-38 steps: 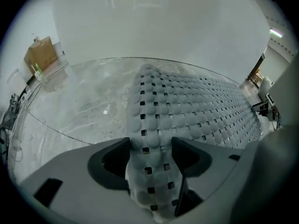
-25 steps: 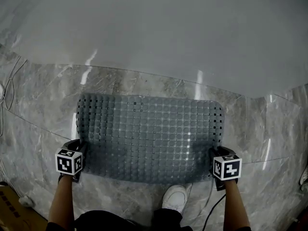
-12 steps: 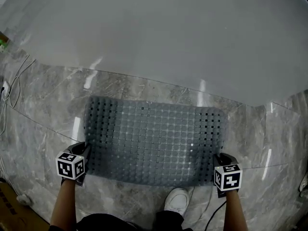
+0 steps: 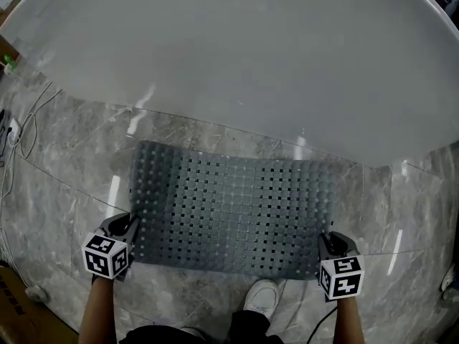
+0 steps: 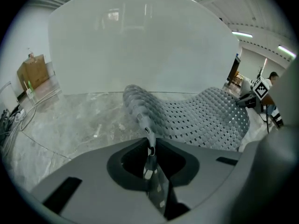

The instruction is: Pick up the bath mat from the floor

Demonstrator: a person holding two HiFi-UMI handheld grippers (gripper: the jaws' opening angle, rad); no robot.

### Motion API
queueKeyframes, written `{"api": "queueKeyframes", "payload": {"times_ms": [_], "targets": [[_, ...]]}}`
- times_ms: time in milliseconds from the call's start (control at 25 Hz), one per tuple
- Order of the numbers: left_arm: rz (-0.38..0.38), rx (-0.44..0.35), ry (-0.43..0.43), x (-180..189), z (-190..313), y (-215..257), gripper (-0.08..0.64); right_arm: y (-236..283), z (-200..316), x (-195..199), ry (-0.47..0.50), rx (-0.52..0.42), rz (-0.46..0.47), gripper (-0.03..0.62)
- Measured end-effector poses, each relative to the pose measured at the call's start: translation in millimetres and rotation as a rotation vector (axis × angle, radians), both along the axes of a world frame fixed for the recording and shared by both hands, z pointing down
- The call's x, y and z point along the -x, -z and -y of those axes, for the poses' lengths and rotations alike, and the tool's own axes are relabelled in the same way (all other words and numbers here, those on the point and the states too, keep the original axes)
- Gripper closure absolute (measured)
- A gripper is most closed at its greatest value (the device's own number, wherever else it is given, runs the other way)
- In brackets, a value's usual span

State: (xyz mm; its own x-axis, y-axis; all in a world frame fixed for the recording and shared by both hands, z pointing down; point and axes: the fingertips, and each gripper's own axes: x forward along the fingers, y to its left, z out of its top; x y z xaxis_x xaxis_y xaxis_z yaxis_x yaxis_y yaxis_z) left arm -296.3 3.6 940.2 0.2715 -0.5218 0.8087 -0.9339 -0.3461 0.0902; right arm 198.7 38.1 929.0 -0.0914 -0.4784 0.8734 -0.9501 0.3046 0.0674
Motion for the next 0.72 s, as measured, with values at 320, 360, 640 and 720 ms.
{"api": "queueKeyframes", "payload": {"times_ms": [320,360,640,720], "targets": [[0.007,-0.040,-0.031,-21,7,111,0.508,108,12,14,0.037,-0.048,-0.037,0.518],[0.008,-0.049,-0.034,-22,10,133,0.508,129,13,13,0.034,-0.060,-0.034,0.519],[0.018,-0.162,-0.028,-25,24,329,0.509,309,8,17,0.011,-0.165,-0.026,0.520],[0.024,-0.179,-0.035,-29,28,384,0.511,363,7,18,0.002,-0.184,-0.023,0.520]]}}
